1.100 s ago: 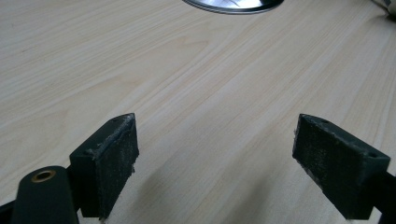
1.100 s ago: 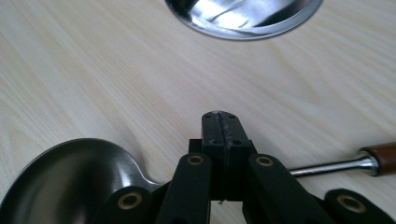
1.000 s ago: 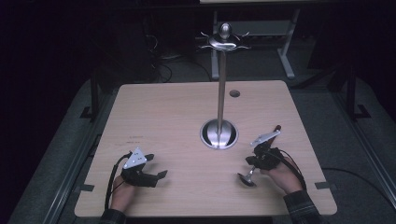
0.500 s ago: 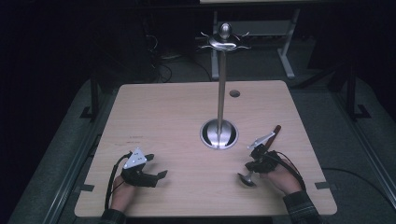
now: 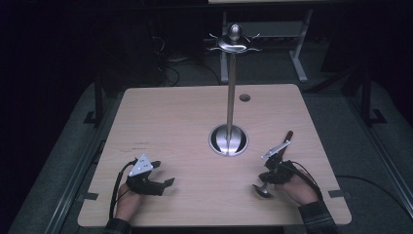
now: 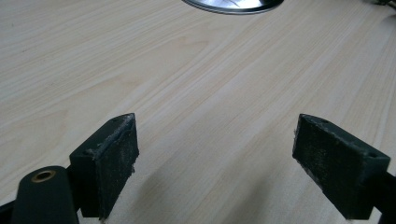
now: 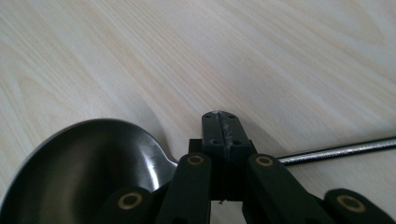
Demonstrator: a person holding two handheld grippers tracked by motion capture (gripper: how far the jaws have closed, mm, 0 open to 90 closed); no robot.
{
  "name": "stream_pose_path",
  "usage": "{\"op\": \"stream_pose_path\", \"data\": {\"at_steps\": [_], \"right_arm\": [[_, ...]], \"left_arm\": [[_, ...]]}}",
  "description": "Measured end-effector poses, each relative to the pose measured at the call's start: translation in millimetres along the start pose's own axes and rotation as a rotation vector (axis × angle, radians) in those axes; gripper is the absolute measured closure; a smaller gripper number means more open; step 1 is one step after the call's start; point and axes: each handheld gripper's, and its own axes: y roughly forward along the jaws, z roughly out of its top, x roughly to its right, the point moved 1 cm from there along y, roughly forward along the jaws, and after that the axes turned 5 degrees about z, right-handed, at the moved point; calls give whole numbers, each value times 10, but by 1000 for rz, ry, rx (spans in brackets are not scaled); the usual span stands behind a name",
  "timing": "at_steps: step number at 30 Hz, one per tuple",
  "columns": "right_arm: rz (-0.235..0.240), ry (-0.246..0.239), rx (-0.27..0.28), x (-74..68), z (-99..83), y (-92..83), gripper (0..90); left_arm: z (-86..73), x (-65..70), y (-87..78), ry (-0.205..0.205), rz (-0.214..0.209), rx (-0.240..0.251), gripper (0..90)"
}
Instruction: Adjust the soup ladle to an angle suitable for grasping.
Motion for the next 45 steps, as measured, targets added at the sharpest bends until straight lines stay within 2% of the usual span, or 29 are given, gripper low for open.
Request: {"op": "stream_pose_path", "data": {"at_steps": [10, 24, 35, 41, 44, 45], "right_arm": [[0, 36, 13, 41, -180, -116, 900], [-7, 56, 16, 65, -341, -217, 900], [-24, 111, 32, 124, -611, -387, 900], [-20, 121, 72, 165, -654, -455, 900], [-38, 123, 92, 215, -631, -495, 900], [-53, 133, 111, 269, -605, -526, 900]], "left_arm": [[-2, 0, -1, 0, 0, 0, 140], [-3, -5, -2, -1, -1, 5, 140], [-4, -5, -3, -3, 1, 4, 140], [-5, -4, 0, -5, 1, 6, 140], [-4, -3, -1, -2, 2, 5, 140], [-4, -3, -1, -3, 3, 4, 140]]}}
